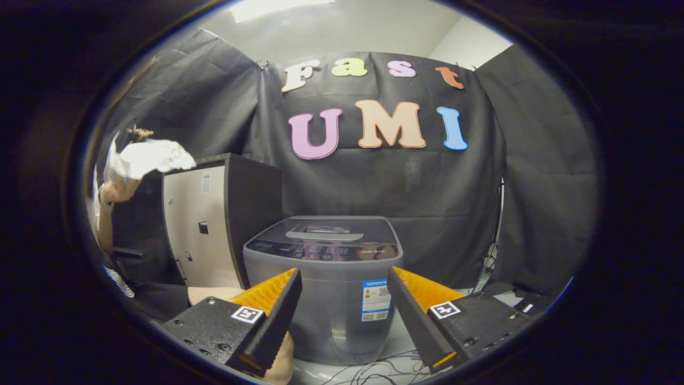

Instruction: Put the clothes into the washing machine and then close the washing machine lid.

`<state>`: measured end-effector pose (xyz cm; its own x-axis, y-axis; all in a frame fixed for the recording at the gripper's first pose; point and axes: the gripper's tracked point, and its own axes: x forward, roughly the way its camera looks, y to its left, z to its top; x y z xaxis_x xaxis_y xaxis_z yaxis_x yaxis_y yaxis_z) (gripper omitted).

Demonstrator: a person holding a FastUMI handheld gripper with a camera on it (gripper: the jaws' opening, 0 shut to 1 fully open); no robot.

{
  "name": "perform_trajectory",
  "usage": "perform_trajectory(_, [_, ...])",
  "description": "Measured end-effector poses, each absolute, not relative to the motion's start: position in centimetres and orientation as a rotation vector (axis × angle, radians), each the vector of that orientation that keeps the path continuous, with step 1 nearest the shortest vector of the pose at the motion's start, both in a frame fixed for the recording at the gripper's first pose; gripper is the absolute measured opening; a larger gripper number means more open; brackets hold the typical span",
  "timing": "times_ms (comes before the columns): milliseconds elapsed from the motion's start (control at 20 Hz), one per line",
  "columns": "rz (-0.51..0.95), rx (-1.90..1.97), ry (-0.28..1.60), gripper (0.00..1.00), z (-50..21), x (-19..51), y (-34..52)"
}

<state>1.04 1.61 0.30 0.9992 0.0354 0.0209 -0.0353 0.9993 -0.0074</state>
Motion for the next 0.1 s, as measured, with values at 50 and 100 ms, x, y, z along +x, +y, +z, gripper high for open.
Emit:
perform_trajectory(50, [0.035, -0.006, -0.020, 0.97, 0.31, 1.04, 1.59])
perform_trajectory(100, [0.035, -0.004, -0.019, 0.97, 0.26, 1.08, 1.61])
